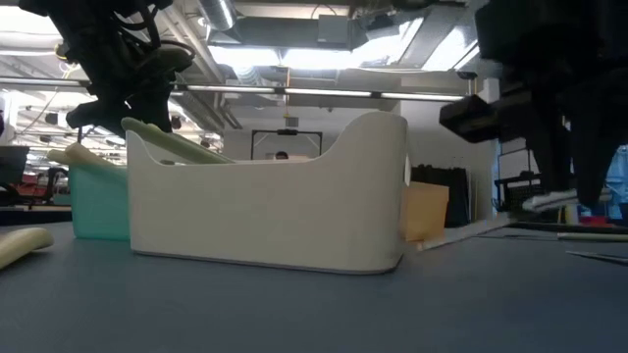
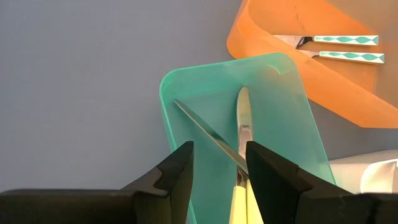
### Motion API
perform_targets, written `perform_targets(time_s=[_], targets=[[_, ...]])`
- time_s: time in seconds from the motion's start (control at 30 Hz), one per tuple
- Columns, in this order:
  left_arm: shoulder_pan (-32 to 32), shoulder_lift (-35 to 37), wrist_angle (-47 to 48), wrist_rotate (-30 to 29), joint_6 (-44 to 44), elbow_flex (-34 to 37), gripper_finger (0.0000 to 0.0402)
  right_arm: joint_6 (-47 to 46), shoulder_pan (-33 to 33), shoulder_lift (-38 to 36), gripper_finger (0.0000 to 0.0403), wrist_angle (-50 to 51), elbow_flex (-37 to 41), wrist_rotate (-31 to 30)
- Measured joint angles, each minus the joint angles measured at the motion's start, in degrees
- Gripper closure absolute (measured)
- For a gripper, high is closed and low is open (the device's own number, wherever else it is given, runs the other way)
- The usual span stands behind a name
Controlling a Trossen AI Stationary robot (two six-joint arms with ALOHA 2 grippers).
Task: Sort silverware by color (type)
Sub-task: Put the blue table knife into the orange bin
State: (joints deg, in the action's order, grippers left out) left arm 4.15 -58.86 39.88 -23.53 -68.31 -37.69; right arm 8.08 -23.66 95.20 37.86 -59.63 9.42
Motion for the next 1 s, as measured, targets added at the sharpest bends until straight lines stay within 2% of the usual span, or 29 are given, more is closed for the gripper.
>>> perform_targets(time_s=[0.5, 0.7, 0.8, 1.0], targets=[[0.0, 0.0, 0.0, 0.0, 0.0, 0.0, 0.0260, 7.4, 0.0, -0.1, 0.0388, 10.7, -11.8, 0.6], [0.0, 0.0, 0.0, -3.6, 0.0, 0.0, 0.0260, 10.2, 0.1, -0.1, 0.0388, 10.8, -16.6, -5.1], [0.0, 0.0, -0.1, -5.9, 0.0, 0.0, 0.0260, 9.2, 0.6, -0.1, 0.0388, 10.8, -18.1, -8.5], [0.0, 0.0, -0.2, -8.8, 0.0, 0.0, 0.0260, 1.5, 5.5, -0.1, 0.0388, 12.2, -18.6, -9.4]])
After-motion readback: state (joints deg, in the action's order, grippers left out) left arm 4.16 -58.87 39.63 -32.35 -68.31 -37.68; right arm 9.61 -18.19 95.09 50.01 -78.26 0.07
